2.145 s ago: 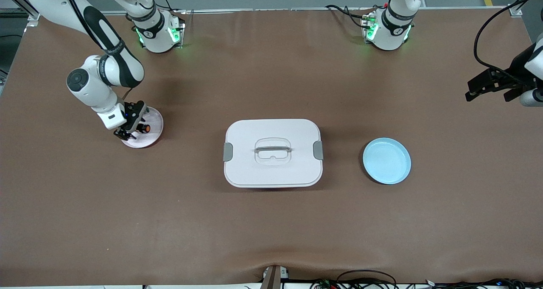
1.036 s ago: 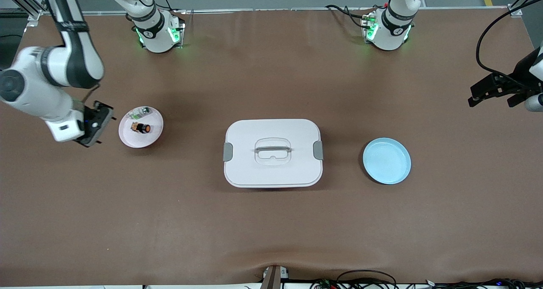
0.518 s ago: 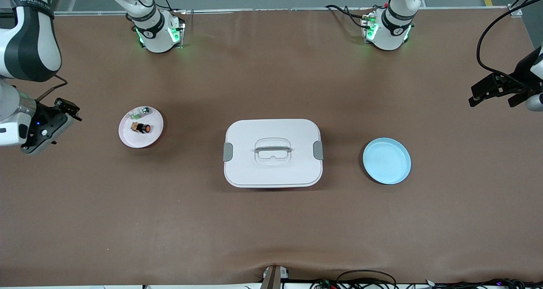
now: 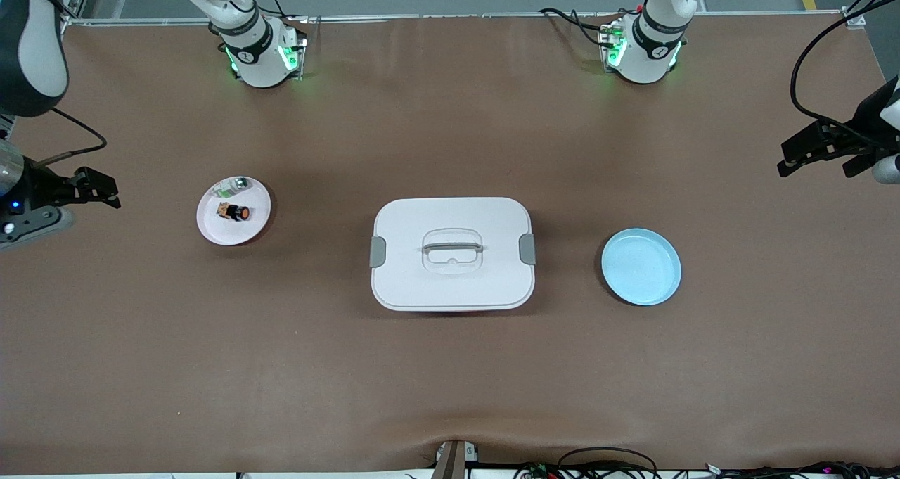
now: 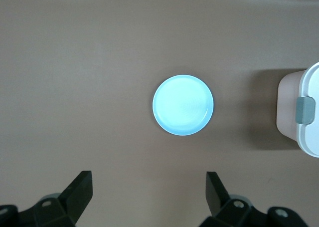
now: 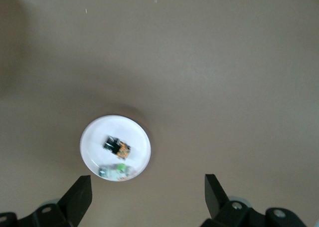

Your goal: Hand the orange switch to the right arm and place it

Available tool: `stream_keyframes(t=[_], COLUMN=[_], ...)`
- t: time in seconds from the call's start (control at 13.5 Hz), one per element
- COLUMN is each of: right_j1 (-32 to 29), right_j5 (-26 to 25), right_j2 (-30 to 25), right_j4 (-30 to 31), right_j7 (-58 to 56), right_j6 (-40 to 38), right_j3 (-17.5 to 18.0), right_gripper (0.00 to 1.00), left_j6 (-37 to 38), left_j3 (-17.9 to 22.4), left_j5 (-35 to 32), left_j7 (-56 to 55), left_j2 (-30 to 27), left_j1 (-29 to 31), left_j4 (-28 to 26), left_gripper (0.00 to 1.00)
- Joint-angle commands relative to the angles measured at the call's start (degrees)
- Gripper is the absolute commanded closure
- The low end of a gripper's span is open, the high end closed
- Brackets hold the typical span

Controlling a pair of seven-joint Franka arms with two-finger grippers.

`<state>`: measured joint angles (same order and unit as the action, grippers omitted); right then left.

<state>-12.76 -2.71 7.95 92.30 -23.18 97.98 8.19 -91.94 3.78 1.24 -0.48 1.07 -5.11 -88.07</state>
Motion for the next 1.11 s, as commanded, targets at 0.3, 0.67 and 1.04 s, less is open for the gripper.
stream_keyframes(t=[0.3,0.67,1.04], right_j1=[-0.8,-0.9,-1.7], right_j5=[3.1,3.1,2.5], right_j2=[0.8,1.4,1.2], right_j4=[-7.8,-11.2,-13.5], right_j7=[16.5,16.4,16.3], right_j6=[-3.4,-5.7,-7.5], right_j3=[0.2,0.2,0.2], right_gripper=[0.00,0.00,0.00], left_j6=[0.6,0.6,0.6], left_j3=[-0.2,-0.2,-0.2], left_j5=[-1.4,-1.4,-1.4], left_j7=[0.2,0.4,0.4], left_j2=[0.4,0.4,0.4], left_j1=[-0.2,-0.1,-0.1], left_j4=[1.2,1.2,1.2], left_gripper=[0.00,0.00,0.00])
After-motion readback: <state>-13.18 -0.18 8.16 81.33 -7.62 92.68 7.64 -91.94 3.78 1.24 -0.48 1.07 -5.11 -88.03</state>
